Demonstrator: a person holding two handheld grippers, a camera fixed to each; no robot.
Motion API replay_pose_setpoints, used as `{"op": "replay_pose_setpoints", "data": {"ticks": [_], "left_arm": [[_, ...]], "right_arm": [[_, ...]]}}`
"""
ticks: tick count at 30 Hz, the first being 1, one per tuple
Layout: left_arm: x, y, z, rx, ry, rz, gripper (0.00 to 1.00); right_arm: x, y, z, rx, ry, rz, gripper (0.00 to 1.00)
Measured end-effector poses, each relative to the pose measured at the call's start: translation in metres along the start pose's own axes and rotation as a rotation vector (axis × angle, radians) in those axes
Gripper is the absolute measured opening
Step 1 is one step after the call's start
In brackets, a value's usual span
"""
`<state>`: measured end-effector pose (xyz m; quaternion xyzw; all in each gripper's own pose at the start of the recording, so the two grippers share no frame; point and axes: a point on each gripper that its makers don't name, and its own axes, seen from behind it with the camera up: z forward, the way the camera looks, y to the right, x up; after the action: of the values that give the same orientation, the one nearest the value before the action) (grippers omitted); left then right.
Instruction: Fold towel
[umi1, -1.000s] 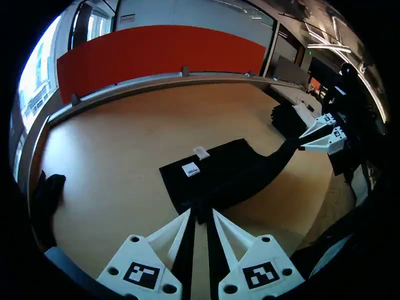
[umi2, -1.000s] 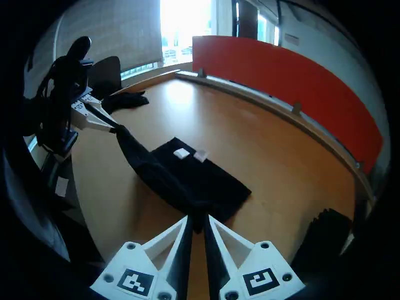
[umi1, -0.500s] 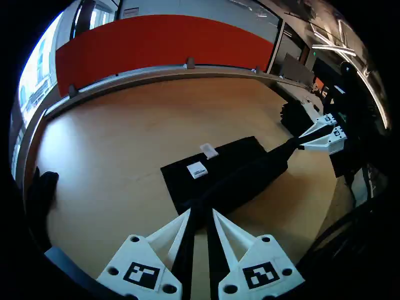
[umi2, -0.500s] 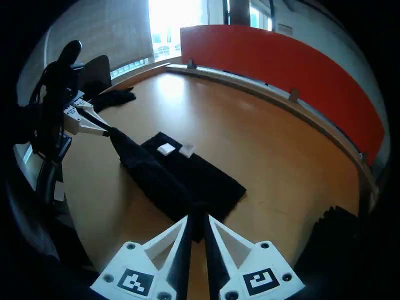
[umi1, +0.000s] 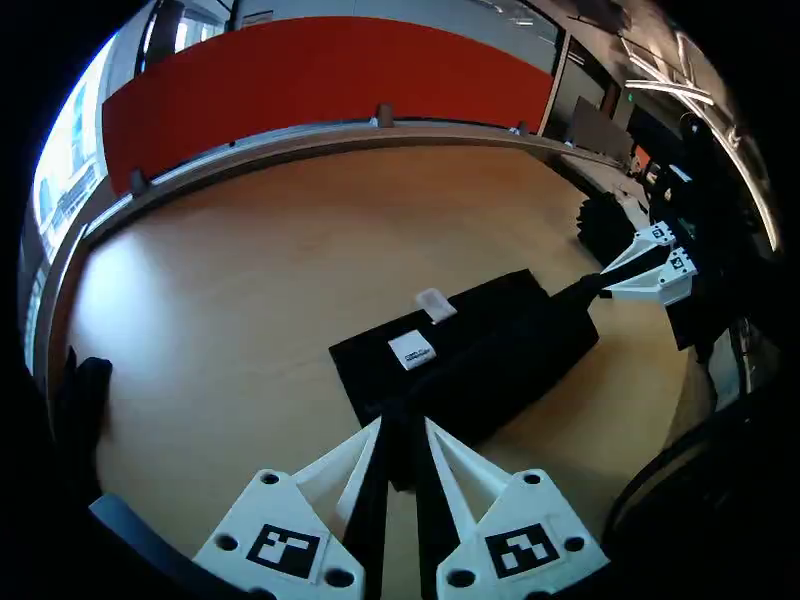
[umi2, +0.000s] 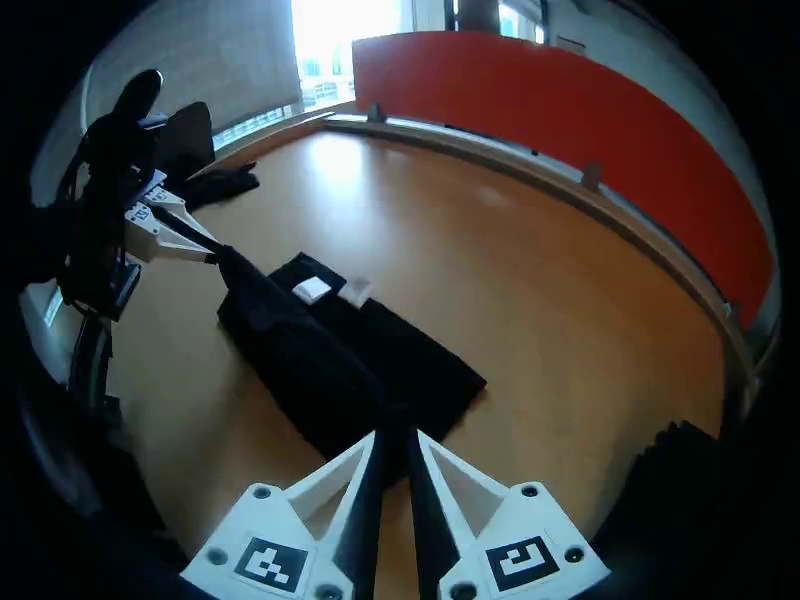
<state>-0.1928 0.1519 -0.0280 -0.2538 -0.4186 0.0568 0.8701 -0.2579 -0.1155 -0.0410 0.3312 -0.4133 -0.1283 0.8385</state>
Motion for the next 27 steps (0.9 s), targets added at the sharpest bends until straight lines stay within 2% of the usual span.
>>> {"op": "replay_pose_setpoints", "data": {"ticks": [12, 22, 27], "left_arm": [[-0.012, -0.013, 0.036, 0.016, -0.043, -0.019, 0.15], [-0.012, -0.021, 0.050, 0.035, -0.050, -0.016, 0.18], [-0.009, -0.027, 0.056, 0.055, -0.049, -0.001, 0.23]], "right_arm": [[-0.008, 0.012, 0.028, -0.007, -0.035, 0.025, 0.15], [-0.014, 0.019, 0.039, -0.028, -0.049, 0.027, 0.19], [-0.015, 0.028, 0.046, -0.057, -0.052, 0.030, 0.27]]}}
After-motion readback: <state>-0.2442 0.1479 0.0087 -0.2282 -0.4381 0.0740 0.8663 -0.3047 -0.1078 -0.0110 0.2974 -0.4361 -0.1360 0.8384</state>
